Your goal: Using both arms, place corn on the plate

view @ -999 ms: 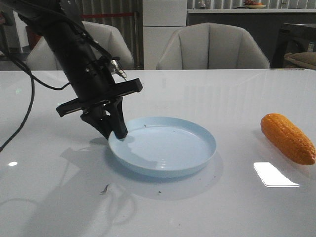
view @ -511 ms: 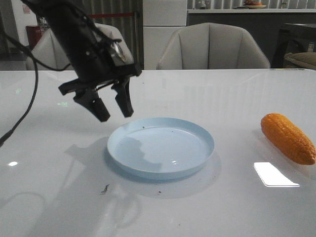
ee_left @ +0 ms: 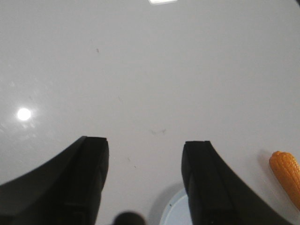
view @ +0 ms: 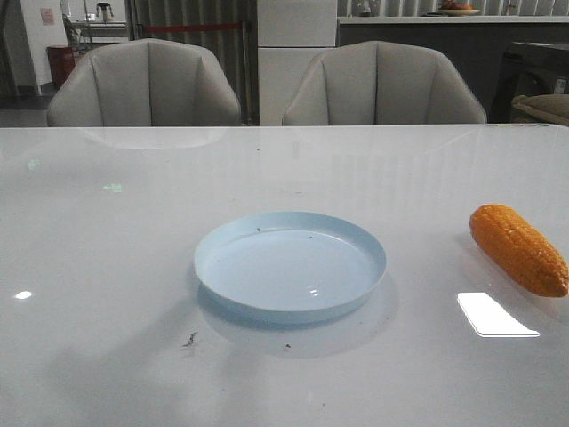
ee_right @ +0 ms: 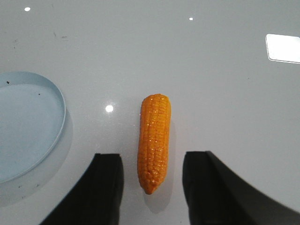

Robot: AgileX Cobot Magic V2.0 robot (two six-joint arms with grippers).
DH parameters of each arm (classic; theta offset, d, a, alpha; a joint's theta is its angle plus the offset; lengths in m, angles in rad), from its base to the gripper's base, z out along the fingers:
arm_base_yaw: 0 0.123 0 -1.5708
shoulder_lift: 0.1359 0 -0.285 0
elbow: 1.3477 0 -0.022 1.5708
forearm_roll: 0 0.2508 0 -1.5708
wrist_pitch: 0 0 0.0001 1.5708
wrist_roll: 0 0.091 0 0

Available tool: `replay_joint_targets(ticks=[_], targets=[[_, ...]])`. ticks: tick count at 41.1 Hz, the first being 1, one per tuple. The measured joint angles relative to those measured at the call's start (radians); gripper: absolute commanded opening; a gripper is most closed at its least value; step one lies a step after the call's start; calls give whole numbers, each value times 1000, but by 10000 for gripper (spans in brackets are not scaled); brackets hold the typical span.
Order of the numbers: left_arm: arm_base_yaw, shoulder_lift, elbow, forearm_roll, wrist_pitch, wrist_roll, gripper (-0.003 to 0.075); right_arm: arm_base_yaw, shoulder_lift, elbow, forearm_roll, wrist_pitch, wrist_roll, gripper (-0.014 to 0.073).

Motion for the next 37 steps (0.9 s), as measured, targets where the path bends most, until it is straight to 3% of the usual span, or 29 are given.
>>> replay_joint_targets(ticks=[10,17,23,27,31,37], targets=[[9,-256,-13,206,16,14,426,0,0,0,0,59,0,416],[16,-485,107,259,16,14,426,0,0,0,0,89,0,416],[16,-701,401,367,14,8,426,0,0,0,0,55,0,416],[18,-835,720,443,-12,-49,426,0,0,0,0,17,0,416],[18,-946,1083,431,-163,-95,426,0,2,-2,7,6,0,416],[18,-1097,1394,345,-301,-151,426,0,60,-71,17,34,0,427]])
